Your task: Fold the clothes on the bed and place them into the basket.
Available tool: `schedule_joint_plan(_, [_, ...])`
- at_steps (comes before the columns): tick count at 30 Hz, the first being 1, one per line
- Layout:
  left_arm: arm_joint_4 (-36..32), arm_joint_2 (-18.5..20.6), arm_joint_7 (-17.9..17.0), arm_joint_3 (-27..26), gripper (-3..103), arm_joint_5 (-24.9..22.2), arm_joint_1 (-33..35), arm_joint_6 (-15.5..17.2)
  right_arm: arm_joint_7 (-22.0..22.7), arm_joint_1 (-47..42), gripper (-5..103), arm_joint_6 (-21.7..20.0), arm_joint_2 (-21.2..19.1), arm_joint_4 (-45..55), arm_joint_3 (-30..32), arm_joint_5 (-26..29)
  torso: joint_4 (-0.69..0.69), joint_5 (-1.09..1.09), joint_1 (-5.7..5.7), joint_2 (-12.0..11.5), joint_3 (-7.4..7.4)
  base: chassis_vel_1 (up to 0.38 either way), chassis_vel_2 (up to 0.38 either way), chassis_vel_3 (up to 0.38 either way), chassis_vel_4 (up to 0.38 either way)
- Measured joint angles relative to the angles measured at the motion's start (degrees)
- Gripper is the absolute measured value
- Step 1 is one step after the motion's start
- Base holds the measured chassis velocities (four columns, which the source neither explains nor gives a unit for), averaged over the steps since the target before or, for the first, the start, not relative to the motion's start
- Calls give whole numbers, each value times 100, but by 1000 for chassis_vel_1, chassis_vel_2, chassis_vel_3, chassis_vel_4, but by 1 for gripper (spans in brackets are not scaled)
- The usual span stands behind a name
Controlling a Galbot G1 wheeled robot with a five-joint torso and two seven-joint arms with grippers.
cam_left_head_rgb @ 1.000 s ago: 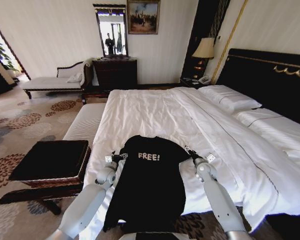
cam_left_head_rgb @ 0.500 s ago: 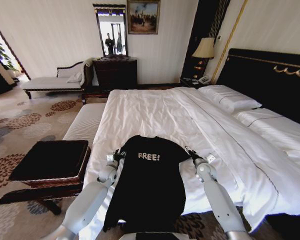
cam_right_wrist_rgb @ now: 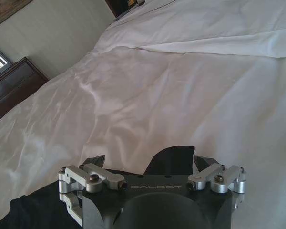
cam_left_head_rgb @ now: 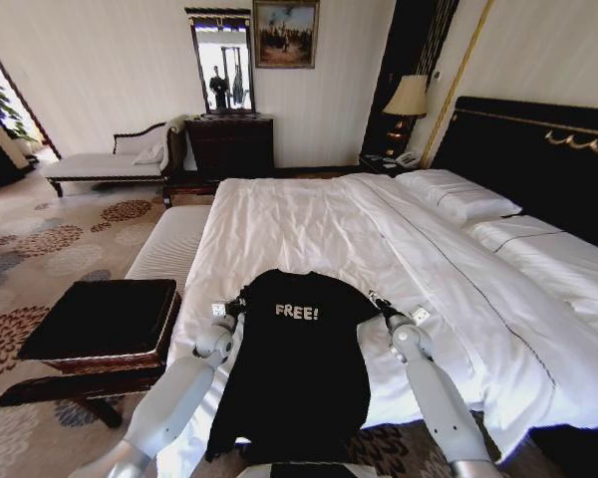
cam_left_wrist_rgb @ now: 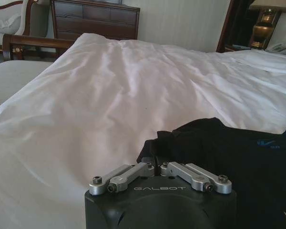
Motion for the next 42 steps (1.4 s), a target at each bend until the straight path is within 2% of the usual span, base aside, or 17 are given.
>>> schedule_joint_plan(2, [75,43,-44,-20,0,-242,-139,72,-6,-8,100,-1,0,16,-7,0,0,0,0,0,0,0,0,0,0])
schedule_joint_plan(10, [135,142,-97,-127,0,-552,-239,182,-27,-16,100,-8,3,22,-28,-8,0,0,0,0,0,0,0,0,0])
schedule_joint_plan(17, [11,228,-133,-191,0,-549,25,230,-45,-9,100,-12,-3,21,-55,-20,1,0,0,0,0,0,0,0,0])
schedule_joint_plan(21, [133,198,-154,-318,0,-291,59,156,-63,-9,100,-13,-2,23,-66,-23,0,0,0,0,0,0,0,0,0])
schedule_joint_plan(29, [170,207,-179,-410,-2,-392,55,220,-97,-19,100,-13,-27,31,-89,-21,0,1,0,0,0,0,0,0,0])
schedule_joint_plan(33, [131,192,-221,-482,19,-413,151,279,-96,-34,100,-12,-27,41,-94,1,0,0,0,0,0,0,0,0,0])
schedule_joint_plan(42, [4,290,-253,-785,29,-424,396,303,-85,-73,100,-17,-28,63,-89,88,0,0,0,0,-1,0,0,0,0])
